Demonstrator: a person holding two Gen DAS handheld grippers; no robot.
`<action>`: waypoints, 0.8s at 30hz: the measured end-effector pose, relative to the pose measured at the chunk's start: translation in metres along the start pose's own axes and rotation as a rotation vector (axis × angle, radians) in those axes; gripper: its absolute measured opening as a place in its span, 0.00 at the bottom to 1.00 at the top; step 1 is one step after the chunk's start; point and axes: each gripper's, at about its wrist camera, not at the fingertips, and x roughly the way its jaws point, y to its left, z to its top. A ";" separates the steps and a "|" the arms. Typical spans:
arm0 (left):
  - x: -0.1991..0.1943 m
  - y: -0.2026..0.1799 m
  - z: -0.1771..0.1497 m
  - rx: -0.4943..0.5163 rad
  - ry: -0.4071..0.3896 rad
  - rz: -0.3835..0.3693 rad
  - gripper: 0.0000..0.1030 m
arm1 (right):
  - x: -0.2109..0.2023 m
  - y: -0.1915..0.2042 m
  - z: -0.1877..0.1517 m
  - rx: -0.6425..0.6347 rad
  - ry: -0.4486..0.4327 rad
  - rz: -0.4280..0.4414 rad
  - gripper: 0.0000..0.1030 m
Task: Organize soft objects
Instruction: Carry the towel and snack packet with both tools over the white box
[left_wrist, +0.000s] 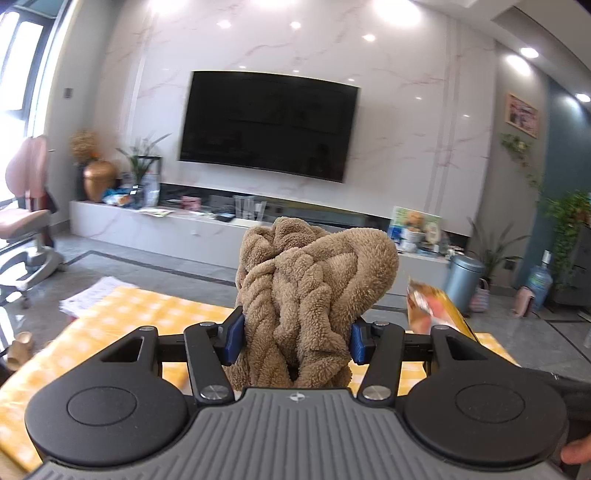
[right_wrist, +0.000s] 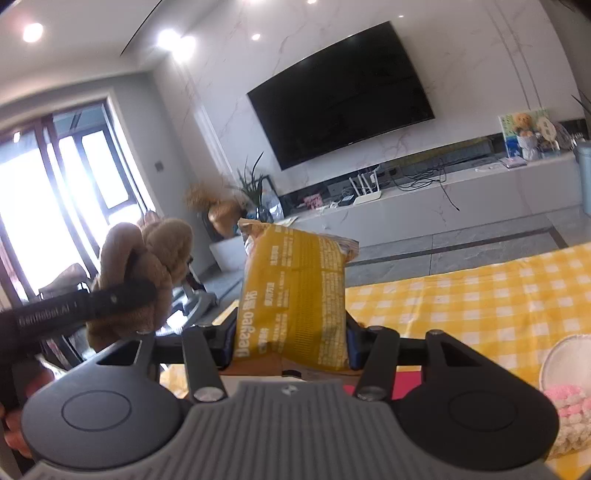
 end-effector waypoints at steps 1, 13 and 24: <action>0.000 0.009 0.001 -0.009 0.004 0.005 0.59 | 0.006 0.009 -0.004 -0.015 0.018 0.002 0.50; 0.045 0.101 -0.013 -0.216 0.079 -0.008 0.59 | 0.149 0.072 -0.056 -0.134 0.322 -0.144 0.50; 0.058 0.128 -0.026 -0.271 0.136 0.007 0.59 | 0.248 0.096 -0.080 -0.216 0.435 -0.267 0.53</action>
